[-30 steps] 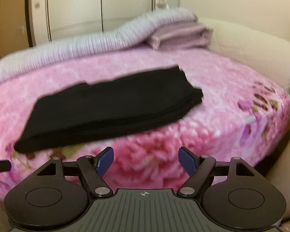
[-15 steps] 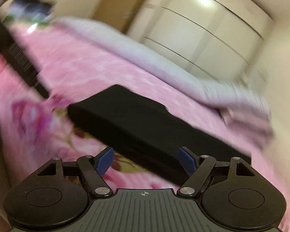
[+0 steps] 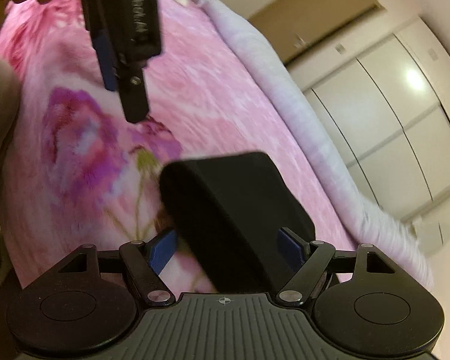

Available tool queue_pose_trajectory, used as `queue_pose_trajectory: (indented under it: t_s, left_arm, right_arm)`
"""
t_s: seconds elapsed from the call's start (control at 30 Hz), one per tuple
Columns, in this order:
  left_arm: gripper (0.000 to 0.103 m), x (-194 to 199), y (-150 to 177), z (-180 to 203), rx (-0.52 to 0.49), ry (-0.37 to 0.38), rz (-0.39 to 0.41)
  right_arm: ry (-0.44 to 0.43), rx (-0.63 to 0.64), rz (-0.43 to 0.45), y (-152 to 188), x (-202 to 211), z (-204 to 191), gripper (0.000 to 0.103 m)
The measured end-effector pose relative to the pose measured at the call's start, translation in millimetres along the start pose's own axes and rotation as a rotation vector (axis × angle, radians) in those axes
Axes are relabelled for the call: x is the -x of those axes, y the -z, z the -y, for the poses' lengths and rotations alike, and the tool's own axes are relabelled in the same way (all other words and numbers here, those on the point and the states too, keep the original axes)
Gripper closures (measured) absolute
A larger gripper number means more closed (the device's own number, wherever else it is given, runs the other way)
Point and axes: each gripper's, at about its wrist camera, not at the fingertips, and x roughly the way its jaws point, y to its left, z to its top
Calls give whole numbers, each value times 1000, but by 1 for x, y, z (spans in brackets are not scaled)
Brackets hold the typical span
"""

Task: Fold clothes
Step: 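Grasp the folded black trousers edge with both grippers and lift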

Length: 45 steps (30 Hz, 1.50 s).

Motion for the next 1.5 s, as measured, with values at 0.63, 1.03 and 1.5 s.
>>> queue_pose_trajectory:
  t_s: [0.63, 1.03, 1.5]
  left_arm:
    - [56, -22, -56, 40, -69, 84, 35]
    - [57, -135, -98, 174, -228, 414, -68]
    - [54, -182, -95, 210, -220, 424, -160]
  right_arm:
    - [-193, -1336, 140, 72, 7, 142, 95]
    - [203, -1948, 75, 273, 65, 231, 95]
    - [250, -1938, 23, 315, 83, 236, 95]
